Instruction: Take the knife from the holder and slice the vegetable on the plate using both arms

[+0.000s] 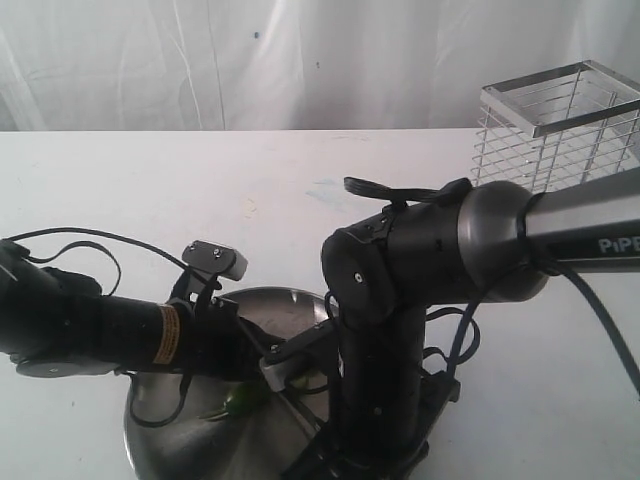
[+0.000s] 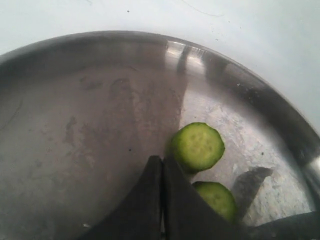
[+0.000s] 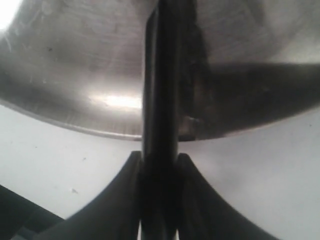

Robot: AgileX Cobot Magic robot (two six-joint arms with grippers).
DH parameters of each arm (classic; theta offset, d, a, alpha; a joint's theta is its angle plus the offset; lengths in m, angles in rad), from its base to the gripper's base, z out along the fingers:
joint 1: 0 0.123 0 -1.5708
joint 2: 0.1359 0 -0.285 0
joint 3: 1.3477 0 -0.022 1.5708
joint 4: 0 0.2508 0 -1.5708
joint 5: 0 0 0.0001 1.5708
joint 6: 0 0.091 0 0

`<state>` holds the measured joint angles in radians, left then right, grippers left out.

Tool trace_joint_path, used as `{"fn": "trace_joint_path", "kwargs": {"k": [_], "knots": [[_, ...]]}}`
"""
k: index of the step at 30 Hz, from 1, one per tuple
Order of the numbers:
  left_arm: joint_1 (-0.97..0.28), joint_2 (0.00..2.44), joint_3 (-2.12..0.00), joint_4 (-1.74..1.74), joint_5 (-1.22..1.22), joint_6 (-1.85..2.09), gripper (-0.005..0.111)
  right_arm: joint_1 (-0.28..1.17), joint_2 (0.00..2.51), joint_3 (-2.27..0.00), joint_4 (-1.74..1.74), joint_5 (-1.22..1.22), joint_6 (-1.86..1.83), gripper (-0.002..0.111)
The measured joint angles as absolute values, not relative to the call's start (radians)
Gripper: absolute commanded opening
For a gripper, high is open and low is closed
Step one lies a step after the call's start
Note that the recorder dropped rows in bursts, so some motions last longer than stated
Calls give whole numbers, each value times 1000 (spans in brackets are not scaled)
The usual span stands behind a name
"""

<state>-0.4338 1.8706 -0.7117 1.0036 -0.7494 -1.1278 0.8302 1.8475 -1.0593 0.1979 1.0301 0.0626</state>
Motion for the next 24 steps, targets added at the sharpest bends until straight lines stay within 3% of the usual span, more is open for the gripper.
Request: {"fn": "trace_joint_path", "kwargs": {"k": [17, 24], "knots": [[-434, 1672, -702, 956, -624, -1115, 0, 830, 1785, -1058, 171, 1029, 84, 0], [-436, 1503, -701, 839, -312, -1117, 0, 830, 1675, -1058, 143, 1036, 76, 0]]}}
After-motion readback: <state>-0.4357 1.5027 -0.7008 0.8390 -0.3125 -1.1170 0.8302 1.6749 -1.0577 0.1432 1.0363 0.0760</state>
